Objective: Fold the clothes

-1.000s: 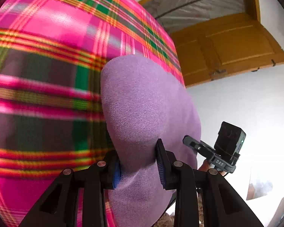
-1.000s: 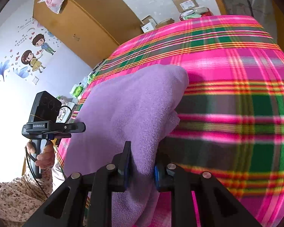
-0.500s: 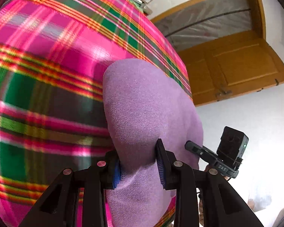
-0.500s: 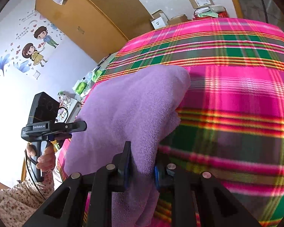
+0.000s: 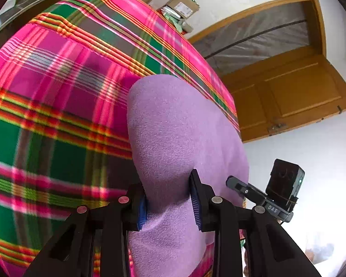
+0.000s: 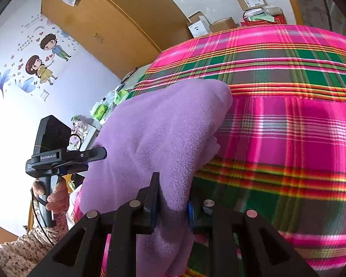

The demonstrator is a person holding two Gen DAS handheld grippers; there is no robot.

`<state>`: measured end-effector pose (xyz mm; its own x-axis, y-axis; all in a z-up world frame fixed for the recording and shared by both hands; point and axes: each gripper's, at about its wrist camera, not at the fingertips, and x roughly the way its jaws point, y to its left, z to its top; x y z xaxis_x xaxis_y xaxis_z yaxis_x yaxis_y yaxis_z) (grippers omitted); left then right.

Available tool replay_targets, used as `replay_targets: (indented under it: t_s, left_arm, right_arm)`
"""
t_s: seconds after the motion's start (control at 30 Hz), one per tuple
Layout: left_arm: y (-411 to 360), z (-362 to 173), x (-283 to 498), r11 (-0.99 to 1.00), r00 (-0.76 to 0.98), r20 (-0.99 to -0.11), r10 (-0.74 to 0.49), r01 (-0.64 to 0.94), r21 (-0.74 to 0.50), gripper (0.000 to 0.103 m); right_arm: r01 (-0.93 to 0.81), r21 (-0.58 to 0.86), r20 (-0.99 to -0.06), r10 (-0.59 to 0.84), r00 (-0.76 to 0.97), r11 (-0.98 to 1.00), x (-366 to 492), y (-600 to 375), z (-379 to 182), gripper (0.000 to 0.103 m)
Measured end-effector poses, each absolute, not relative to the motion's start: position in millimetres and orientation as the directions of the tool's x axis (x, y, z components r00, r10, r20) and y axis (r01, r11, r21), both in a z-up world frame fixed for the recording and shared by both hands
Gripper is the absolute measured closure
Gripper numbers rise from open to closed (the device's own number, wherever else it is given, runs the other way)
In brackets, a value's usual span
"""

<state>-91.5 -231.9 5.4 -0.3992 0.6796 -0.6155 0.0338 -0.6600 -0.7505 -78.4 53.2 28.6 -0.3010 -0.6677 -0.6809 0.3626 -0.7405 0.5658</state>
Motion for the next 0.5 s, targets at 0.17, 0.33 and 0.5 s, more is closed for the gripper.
replay_targets:
  t_s: [0.17, 0.33, 0.5]
  left_arm:
    - [-249, 8, -100, -0.669, -0.400, -0.624, 0.671, 0.036, -0.743, 0.070]
    - [-265, 8, -110, -0.674, -0.405, -0.629, 0.663, 0.041, -0.737, 0.070]
    - [-285, 5, -115, -0.677, -0.411, -0.634, 0.655, 0.054, -0.734, 0.070]
  right_arm:
    - [0.352, 0.569, -0.681, -0.666, -0.304, -0.743, -93, 43, 26, 0.083]
    - [0.342, 0.568, -0.685, -0.661, -0.307, -0.748, -107, 33, 24, 0.083]
    - [0.330, 0.574, -0.686, -0.660, -0.306, -0.749, -120, 24, 20, 0.083]
